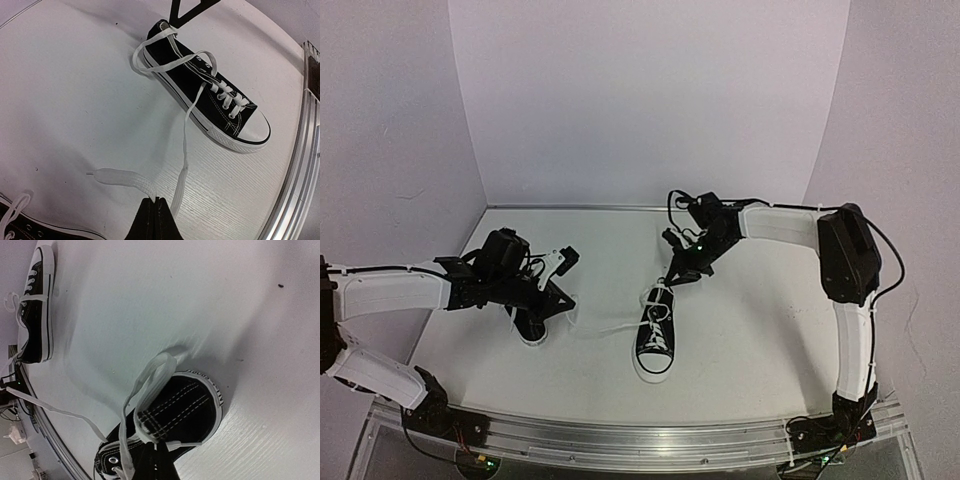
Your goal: Tie the shoes
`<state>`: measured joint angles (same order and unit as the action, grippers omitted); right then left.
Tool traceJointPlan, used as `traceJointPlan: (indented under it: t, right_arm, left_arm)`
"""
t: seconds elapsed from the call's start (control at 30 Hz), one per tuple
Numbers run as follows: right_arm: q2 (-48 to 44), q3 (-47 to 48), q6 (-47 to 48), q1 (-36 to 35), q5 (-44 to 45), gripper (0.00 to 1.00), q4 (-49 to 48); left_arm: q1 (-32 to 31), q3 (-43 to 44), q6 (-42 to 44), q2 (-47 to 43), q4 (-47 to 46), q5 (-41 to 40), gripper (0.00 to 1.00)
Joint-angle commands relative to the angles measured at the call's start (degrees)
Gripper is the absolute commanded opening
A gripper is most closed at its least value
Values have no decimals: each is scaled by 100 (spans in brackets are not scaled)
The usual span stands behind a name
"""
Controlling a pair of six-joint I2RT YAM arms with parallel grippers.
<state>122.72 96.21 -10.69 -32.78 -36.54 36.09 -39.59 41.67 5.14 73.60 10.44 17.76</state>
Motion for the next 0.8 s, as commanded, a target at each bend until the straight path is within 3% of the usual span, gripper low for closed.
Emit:
traceJointPlan:
  t: [0.0,0.13,0.17,0.23,0.27,0.37,0.53,0.77]
  right_arm:
    - [-643,-6,-76,0,-341,0,109]
    - [-743,-35,-157,-17,-326,0,118]
    - [-749,-67,-138,-17,-206,7,123]
    - [-727,-132,-72,-18,-1,39,134]
    - [-692,-150,-19,-18,41,48,135]
    - [-503,-187,148,-18,47,58,143]
    - [-104,-99,384,-22,67,59,144]
    - [230,200,454,-18,66,46,151]
  left_arm:
    - [-4,241,116,42,-223,-34,0]
    - [-4,220,126,44,-255,-8,0]
    - [-3,217,127,44,-255,-4,0]
    - [-4,218,137,34,-253,-1,0]
    - [-4,217,140,20,-246,6,0]
    - [-2,229,159,-5,-199,8,0]
    - [-4,230,175,-34,-118,-29,0]
    - [-4,252,145,-5,-107,-63,0]
